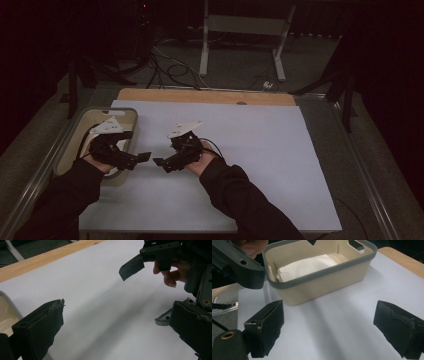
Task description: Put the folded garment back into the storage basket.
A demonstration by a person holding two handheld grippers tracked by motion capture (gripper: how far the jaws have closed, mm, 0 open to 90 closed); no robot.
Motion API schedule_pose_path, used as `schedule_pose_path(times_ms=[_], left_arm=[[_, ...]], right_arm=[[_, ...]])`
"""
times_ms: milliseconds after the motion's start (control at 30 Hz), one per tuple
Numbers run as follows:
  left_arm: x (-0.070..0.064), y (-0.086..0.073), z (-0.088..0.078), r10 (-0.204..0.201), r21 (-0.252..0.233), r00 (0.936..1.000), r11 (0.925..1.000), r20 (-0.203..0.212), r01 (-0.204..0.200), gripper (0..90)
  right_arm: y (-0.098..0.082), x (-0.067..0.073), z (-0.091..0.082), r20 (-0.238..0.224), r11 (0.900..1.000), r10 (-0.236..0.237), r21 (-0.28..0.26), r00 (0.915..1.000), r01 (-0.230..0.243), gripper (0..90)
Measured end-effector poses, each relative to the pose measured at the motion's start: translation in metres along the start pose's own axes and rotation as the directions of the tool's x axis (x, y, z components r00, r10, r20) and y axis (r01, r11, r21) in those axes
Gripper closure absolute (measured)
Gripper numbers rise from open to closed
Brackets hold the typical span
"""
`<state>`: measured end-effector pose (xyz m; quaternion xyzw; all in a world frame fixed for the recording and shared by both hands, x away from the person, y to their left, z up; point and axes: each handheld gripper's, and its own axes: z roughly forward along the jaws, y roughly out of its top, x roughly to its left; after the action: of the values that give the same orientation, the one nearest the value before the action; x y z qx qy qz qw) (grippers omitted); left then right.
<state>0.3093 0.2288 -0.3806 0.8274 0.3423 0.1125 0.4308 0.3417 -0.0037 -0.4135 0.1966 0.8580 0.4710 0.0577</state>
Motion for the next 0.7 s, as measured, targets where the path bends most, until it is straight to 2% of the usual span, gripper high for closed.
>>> schedule_pose_path(times_ms=[67, 167, 433, 700], left_arm=[[-0.005, 0.001, 0.004, 0.014, 0.001, 0.9999, 0.9999, -0.007, -0.014, 0.0], [-0.011, 0.002, 0.009, 0.022, 0.0, 0.9998, 0.9998, 0.003, -0.022, 0.0], [-0.022, 0.005, 0.023, 0.04, 0.021, 0.9982, 0.999, -0.046, -0.039, 0.0], [-0.034, 0.001, 0.034, 0.049, 0.018, 0.9978, 0.9987, -0.044, -0.048, 0.0]], right_arm=[[-0.004, -0.001, -0.004, -0.003, 1.0, 0.0, -0.002, 1.0, 0.0, 9.7], [-0.01, -0.003, -0.009, -0.006, 1.0, -0.011, 0.0, 0.9999, 0.011, 9.7], [-0.027, -0.01, -0.024, 0.005, 1.0, -0.01, 0.011, 0.9999, 0.01, 9.7], [-0.045, -0.015, -0.039, -0.017, 1.0, -0.006, 0.0, 0.9998, 0.006, 9.7]])
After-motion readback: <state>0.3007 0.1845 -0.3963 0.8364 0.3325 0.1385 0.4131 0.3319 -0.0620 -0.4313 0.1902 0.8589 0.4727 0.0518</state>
